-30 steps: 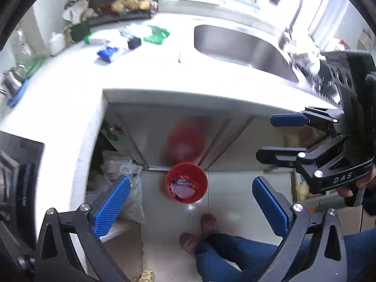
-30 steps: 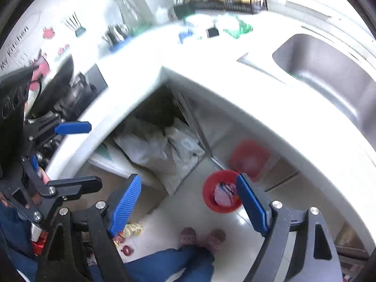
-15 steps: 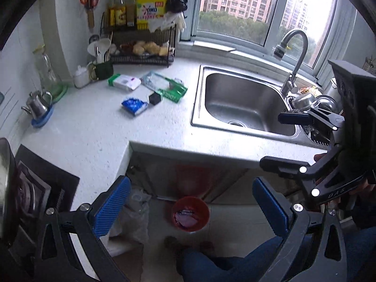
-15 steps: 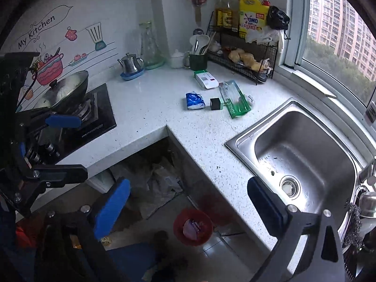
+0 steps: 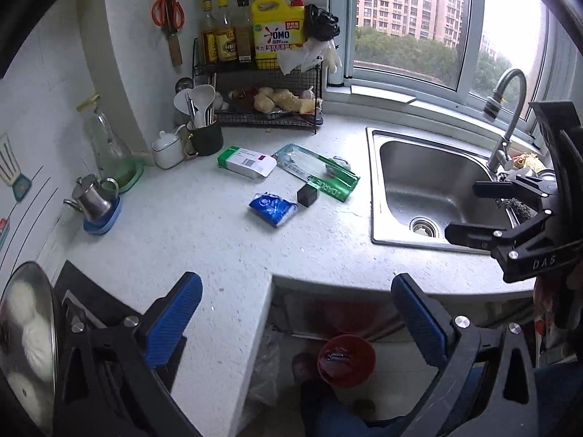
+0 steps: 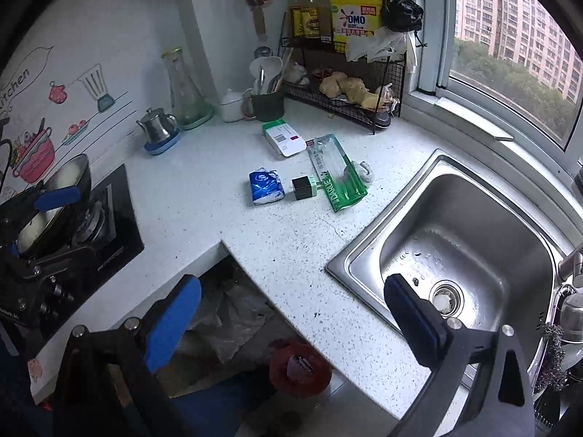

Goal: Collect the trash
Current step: 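Move the right tool to the black plug while the left approaches the blue tissue packet, then grasp the black plug with the right gripper while the left grasps the blue tissue packet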

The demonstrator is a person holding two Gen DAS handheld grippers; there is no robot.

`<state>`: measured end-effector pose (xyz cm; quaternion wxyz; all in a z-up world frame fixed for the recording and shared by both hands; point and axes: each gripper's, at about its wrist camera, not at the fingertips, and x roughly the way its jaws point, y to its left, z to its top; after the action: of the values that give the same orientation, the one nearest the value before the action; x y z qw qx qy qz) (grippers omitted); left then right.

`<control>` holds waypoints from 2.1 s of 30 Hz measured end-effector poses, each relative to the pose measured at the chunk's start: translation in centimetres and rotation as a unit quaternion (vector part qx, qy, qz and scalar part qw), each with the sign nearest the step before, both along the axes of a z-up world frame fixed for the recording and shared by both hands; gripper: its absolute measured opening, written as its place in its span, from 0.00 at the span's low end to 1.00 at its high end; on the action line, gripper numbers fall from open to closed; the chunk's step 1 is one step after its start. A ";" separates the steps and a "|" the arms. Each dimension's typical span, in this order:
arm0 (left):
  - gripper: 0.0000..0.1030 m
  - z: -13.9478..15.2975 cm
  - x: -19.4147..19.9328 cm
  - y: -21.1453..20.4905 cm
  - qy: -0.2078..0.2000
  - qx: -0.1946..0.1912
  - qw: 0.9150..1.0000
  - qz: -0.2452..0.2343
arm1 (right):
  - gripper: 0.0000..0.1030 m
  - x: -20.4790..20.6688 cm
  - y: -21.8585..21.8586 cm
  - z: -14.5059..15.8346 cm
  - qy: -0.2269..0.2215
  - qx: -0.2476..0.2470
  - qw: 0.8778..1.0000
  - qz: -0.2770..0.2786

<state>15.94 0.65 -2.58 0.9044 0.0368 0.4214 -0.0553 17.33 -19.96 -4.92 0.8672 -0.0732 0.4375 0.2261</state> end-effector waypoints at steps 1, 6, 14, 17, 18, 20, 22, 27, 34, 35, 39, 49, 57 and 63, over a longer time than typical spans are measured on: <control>1.00 -0.1 1.1 0.6 0.005 -0.004 1.000 0.004 | 0.97 1.0 0.3 0.0 0.006 0.002 1.000 -0.006; 1.00 -1.2 6.5 3.1 0.035 -0.025 0.999 0.016 | 0.97 5.0 1.9 -0.6 0.022 -0.023 0.999 -0.041; 1.00 -3.1 13.4 4.4 0.061 -0.011 0.998 -0.021 | 0.97 9.0 4.1 -2.1 0.027 -0.069 0.996 -0.049; 1.00 -4.1 15.6 5.0 0.075 -0.017 0.997 -0.029 | 0.97 11.4 4.4 -3.7 0.078 -0.059 0.994 -0.047; 1.00 -4.5 16.3 5.3 0.081 -0.021 0.996 -0.030 | 0.97 12.1 4.4 -4.3 0.096 -0.053 0.993 -0.049; 1.00 -5.2 17.3 5.7 0.091 -0.018 0.995 -0.032 | 0.97 12.8 4.9 -4.8 0.097 -0.062 0.992 -0.050; 1.00 -6.4 18.3 6.0 0.110 -0.007 0.993 -0.042 | 0.97 13.6 5.7 -5.2 0.099 -0.080 0.991 -0.042; 1.00 -9.3 20.2 7.4 0.153 -0.002 0.987 -0.042 | 0.97 15.4 7.8 -6.0 0.077 -0.100 0.992 -0.018; 1.00 -11.5 22.3 8.7 0.201 -0.007 0.979 -0.038 | 0.97 18.3 9.3 -9.6 0.157 -0.114 0.981 -0.009; 1.00 -11.5 22.4 8.7 0.200 -0.003 0.979 -0.041 | 0.97 18.6 9.4 -9.7 0.155 -0.112 0.982 -0.007; 1.00 -11.1 23.1 9.6 0.216 -0.033 0.975 -0.045 | 0.96 20.1 10.3 -10.7 0.160 -0.126 0.979 0.005; 1.00 -10.3 24.3 11.3 0.215 -0.042 0.975 -0.042 | 0.67 22.1 10.8 -13.9 0.187 -0.154 0.970 0.012; 1.00 -12.1 24.6 10.6 0.232 -0.028 0.971 -0.053 | 0.51 23.1 11.9 -15.9 0.194 -0.165 0.967 0.025; 1.00 -12.5 24.4 10.6 0.230 -0.038 0.971 -0.056 | 0.50 21.9 12.7 -16.1 0.183 -0.160 0.970 0.028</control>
<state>40.32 11.30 -15.05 0.7795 0.0120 0.6129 -0.1288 39.20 -7.23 -21.01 0.7429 -0.1807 0.6168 0.1869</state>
